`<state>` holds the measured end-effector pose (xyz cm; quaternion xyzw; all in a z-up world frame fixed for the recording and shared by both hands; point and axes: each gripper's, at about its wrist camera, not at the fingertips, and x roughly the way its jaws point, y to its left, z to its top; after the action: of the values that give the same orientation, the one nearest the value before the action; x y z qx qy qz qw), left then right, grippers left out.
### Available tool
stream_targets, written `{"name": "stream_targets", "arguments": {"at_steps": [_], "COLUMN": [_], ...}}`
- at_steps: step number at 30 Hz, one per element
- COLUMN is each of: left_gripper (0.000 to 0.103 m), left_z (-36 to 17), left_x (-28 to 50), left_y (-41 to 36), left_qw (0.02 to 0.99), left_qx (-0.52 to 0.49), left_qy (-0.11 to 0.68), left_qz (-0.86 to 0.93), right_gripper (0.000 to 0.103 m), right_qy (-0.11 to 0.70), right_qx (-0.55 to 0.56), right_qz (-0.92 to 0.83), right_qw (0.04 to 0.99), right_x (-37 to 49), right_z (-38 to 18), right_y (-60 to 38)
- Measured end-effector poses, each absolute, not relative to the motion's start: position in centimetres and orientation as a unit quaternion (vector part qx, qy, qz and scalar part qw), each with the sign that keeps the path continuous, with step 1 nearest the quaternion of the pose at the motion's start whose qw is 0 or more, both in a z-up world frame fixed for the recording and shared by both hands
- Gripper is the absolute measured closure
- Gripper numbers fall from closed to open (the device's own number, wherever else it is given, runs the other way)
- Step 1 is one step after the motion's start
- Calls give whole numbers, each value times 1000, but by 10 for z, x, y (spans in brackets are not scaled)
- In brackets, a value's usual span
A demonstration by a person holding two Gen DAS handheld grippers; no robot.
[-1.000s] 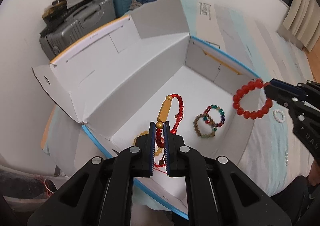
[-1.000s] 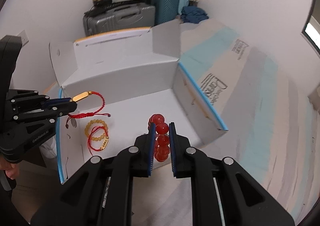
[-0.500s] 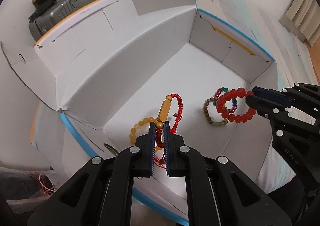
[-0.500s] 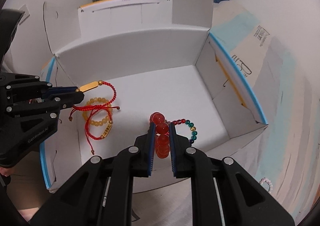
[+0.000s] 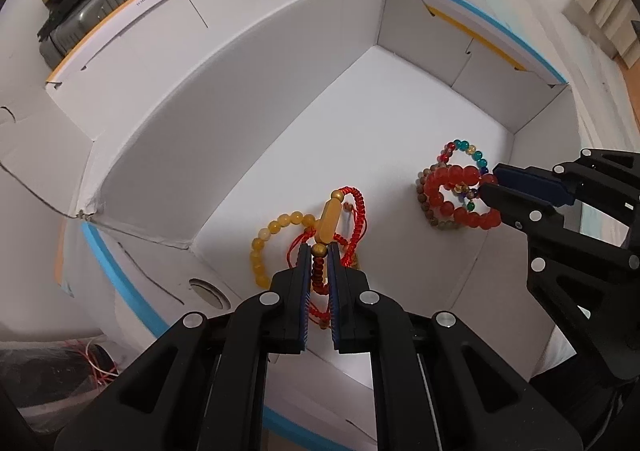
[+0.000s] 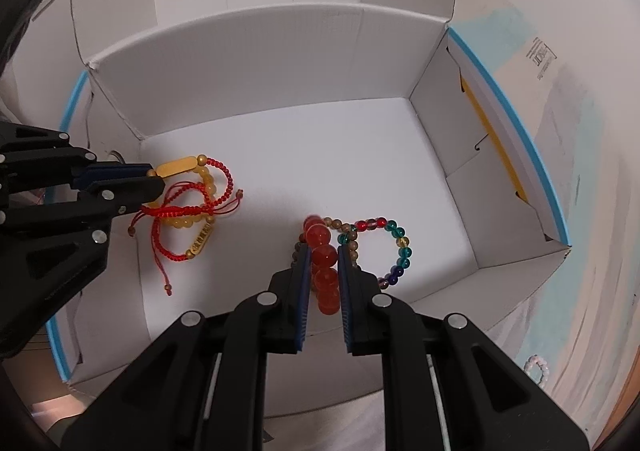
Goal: Organize jewelry
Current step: 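Lower both bracelets onto the box floor and open both tools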
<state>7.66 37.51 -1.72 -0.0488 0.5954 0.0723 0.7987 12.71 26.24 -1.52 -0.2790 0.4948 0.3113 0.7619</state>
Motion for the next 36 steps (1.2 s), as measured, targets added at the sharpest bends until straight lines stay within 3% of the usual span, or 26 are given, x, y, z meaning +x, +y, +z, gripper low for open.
{"name": "stream_targets", "arguments": {"at_steps": [20, 24, 26, 32, 36], "left_gripper": [91, 73, 67, 52, 34], "left_z": [-45, -40, -36, -27, -17], "left_x": [101, 100, 100, 95, 91], "left_y": [373, 372, 371, 372, 371], "left_qw": [770, 779, 784, 798, 812], "left_qx": [-21, -23, -24, -26, -25], "left_qy": [629, 618, 610, 590, 570], "left_qz": [105, 108, 111, 118, 123], "right_gripper": [88, 88, 76, 54, 43], "right_qy": [501, 496, 490, 468, 454], "right_qx": [-312, -309, -309, -304, -298], "right_qz": [297, 302, 304, 317, 324], "right_qw": [751, 753, 756, 767, 774], "right_x": [147, 145, 144, 134, 129], "right_z": [-43, -42, -41, -29, -20], "right_y": [261, 262, 262, 257, 252]}}
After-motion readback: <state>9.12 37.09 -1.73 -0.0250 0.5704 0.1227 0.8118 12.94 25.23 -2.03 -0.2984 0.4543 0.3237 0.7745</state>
